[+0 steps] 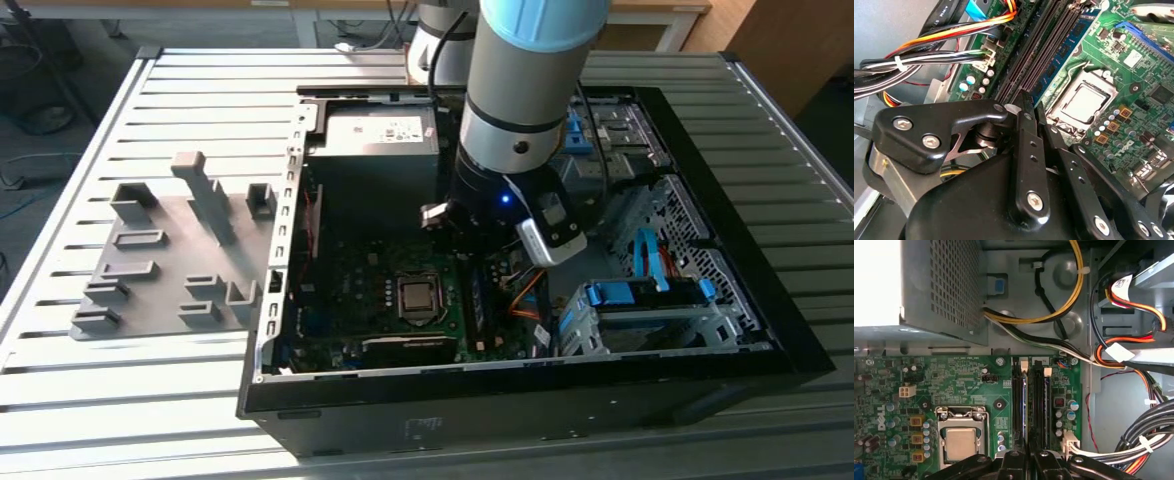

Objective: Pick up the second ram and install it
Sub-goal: 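Insert the second ram into the second slot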

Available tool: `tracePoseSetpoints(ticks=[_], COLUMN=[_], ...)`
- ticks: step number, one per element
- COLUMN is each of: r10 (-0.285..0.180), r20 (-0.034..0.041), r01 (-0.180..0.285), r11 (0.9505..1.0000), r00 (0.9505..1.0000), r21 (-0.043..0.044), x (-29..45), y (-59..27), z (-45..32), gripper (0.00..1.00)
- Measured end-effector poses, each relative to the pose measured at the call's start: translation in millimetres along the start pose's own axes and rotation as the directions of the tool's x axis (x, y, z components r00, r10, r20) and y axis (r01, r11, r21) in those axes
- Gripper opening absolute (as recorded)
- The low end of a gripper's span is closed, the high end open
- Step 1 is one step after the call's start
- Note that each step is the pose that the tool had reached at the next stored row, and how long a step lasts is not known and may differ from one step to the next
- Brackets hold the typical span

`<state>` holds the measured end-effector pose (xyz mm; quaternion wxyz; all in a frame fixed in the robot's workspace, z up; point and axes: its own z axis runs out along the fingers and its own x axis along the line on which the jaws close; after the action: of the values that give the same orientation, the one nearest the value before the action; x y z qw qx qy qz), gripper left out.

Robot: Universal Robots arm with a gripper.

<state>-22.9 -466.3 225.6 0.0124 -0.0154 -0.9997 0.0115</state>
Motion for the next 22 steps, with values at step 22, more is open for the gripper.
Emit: tracePoseSetpoints(ticks=[22], r10=[0.002], r20=[-0.0002], r01=[-0.002], r11=[0.9999], r00=[1.0], r21=[-0.0118], x=[-3.0], y=[-6.5], z=[7.4], gripper=[0.14])
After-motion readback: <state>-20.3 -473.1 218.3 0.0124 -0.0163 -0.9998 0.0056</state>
